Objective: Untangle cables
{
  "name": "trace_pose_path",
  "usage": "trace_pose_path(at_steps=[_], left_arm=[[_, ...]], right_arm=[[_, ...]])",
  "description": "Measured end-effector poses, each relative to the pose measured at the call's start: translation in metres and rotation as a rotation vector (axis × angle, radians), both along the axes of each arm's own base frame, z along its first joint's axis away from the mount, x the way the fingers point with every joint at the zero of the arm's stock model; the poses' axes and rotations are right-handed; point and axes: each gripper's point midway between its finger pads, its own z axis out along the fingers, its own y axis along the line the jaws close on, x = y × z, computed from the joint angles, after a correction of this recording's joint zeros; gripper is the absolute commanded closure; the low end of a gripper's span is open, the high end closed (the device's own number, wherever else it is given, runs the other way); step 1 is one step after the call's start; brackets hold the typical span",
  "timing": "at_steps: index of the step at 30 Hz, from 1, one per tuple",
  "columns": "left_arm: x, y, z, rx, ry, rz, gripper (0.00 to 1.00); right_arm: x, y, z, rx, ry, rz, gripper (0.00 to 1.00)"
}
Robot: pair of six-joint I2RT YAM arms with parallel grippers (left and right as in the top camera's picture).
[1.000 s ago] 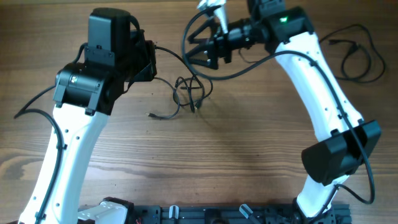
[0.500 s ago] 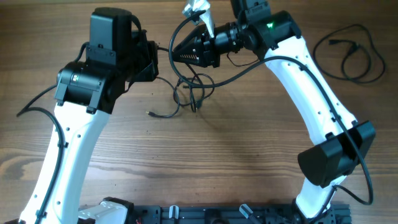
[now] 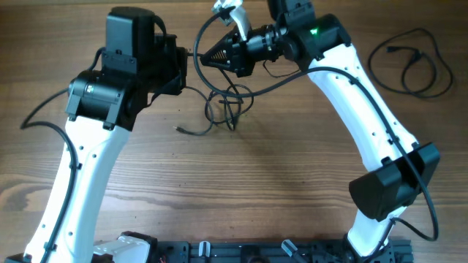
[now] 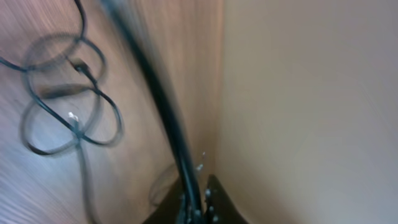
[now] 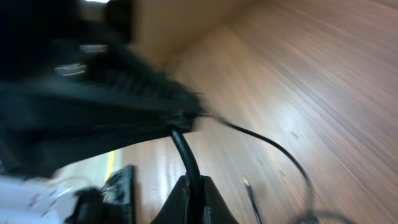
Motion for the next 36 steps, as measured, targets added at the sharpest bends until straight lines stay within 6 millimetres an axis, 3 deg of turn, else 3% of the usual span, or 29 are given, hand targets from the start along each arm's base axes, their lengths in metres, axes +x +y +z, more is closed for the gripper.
trace_pose_path(at_steps=[1, 4, 7, 11, 15, 20, 23, 26, 28, 32, 36], left_arm=[[-0.004, 0.005, -0.007, 0.050, 0.020, -0.009, 0.66], [-0.016, 0.020, -0.022, 0.167, 0.075, -0.018, 0.56], [-0.027, 0.041, -0.034, 0.285, 0.135, 0.017, 0.53], [-0.036, 0.066, -0.042, 0.422, 0.186, 0.071, 0.52], [-0.037, 0.074, -0.042, 0.482, 0.185, 0.070, 0.51], [-0.036, 0.078, -0.041, 0.553, 0.174, 0.016, 0.49], [-0.036, 0.079, -0.040, 0.606, 0.168, -0.046, 0.49], [-0.036, 0.079, -0.040, 0.655, 0.161, -0.113, 0.48], [-0.036, 0.079, -0.040, 0.684, 0.157, -0.153, 0.48], [-0.036, 0.079, -0.040, 0.720, 0.152, -0.203, 0.48], [-0.036, 0.078, -0.040, 0.741, 0.147, -0.237, 0.48]], right_arm=[[0.009, -0.007, -0.010, -0.060, 0.012, -0.071, 0.96], [0.029, -0.030, -0.031, -0.190, 0.022, -0.220, 0.96], [0.053, -0.062, -0.048, -0.334, -0.008, -0.392, 0.96], [0.078, -0.080, -0.046, -0.395, -0.091, -0.515, 0.96], [0.103, -0.087, -0.018, -0.369, -0.244, -0.604, 0.96], [0.119, -0.108, 0.051, -0.309, -0.457, -0.766, 0.96], [0.122, -0.133, 0.099, -0.257, -0.563, -0.900, 0.96], [0.126, -0.177, 0.123, -0.249, -0.590, -1.022, 0.96], [0.130, -0.214, 0.124, -0.274, -0.570, -1.102, 0.96], [0.133, -0.302, 0.104, -0.368, -0.457, -1.264, 0.96], [0.121, -0.389, 0.082, -0.400, -0.307, -1.404, 0.96]])
